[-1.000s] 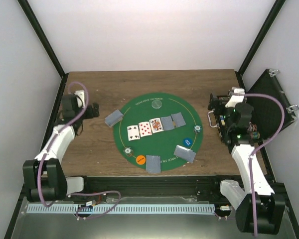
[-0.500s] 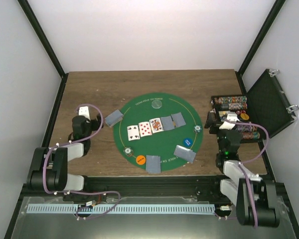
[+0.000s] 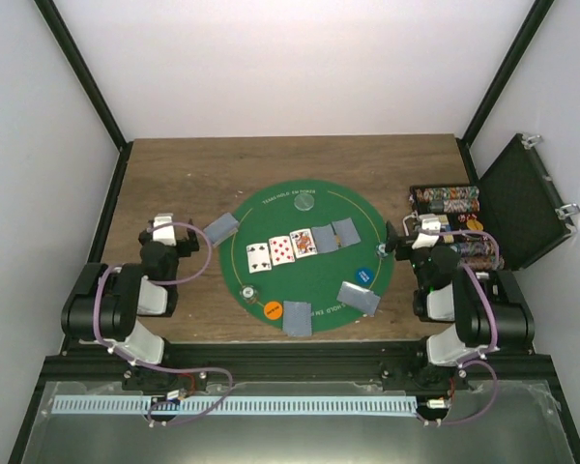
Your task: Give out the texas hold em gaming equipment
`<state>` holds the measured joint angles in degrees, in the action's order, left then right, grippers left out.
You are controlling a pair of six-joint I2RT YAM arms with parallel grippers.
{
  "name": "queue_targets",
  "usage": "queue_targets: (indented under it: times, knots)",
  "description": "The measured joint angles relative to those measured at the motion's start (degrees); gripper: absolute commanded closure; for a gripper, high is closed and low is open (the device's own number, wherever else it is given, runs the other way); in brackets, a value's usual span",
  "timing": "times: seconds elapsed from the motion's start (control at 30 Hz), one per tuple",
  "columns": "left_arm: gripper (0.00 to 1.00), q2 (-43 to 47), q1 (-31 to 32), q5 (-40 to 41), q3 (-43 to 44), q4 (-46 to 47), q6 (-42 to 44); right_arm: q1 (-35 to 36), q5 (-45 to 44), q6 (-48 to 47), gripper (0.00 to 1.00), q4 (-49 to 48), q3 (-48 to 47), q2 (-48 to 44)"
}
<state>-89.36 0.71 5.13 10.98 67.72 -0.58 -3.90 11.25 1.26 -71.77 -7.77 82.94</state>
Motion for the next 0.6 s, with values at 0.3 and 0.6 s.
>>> queue_targets:
  times: [0.3,0.6]
  knots:
    - [0.0,0.33,0.09,-0.24,4.39,-0.22,0.92,0.0,4.24,-1.68,0.0,0.9,-4.96,4.11]
    - [0.0,0.33,0.09,-1.55,5.2,-2.75,1.27,0.0,4.92,-1.75,0.0,1.88,-4.96,4.13]
